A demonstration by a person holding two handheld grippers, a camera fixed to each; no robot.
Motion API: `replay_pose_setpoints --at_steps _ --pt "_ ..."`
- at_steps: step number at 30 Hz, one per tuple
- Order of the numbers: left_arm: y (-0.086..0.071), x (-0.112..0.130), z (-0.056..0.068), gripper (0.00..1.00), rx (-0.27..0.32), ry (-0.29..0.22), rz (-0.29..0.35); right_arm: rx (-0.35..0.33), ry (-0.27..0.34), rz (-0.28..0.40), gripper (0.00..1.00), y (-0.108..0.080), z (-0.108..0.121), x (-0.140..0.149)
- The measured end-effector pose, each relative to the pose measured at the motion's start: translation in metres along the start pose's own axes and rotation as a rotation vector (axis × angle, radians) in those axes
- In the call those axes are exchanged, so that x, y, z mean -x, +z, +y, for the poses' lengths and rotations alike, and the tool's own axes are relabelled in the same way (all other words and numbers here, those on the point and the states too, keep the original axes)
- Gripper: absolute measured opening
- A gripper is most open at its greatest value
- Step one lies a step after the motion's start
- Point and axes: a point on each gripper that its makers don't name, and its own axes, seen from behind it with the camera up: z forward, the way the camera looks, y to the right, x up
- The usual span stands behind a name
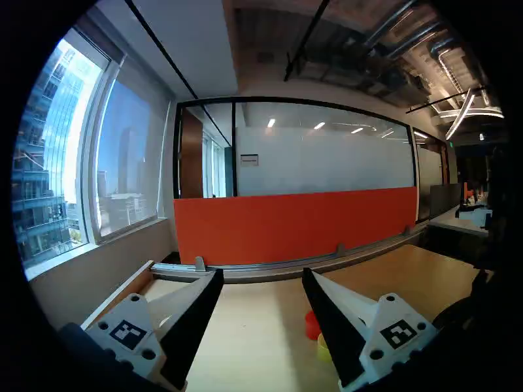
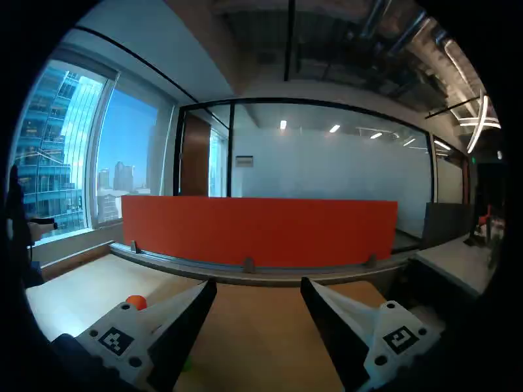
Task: Pour water
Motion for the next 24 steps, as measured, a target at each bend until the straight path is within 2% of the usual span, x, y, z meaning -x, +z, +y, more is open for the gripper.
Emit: replay_pose_setpoints --at_steps 5,11,17,24 --pt "0.002 -0.019 0.007 0.88 0.033 0.001 0.004 -0.022 0.002 -0.010 0.99 0.003 -0.004 -0.009" --pt "0.005 -0.018 0.020 0.88 0.101 -0.013 -0.016 -0.067 0.022 -0.012 0.99 0.006 -0.009 -0.008" --pt "0.006 -0.016 0.028 0.88 0.164 0.007 -0.025 -0.184 -0.009 -0.029 0.99 0.002 -0.031 -0.006" --pt "0.002 -0.022 0.045 0.88 0.262 0.002 -0.013 -0.342 -0.034 0.004 0.99 -0.011 -0.062 -0.019"
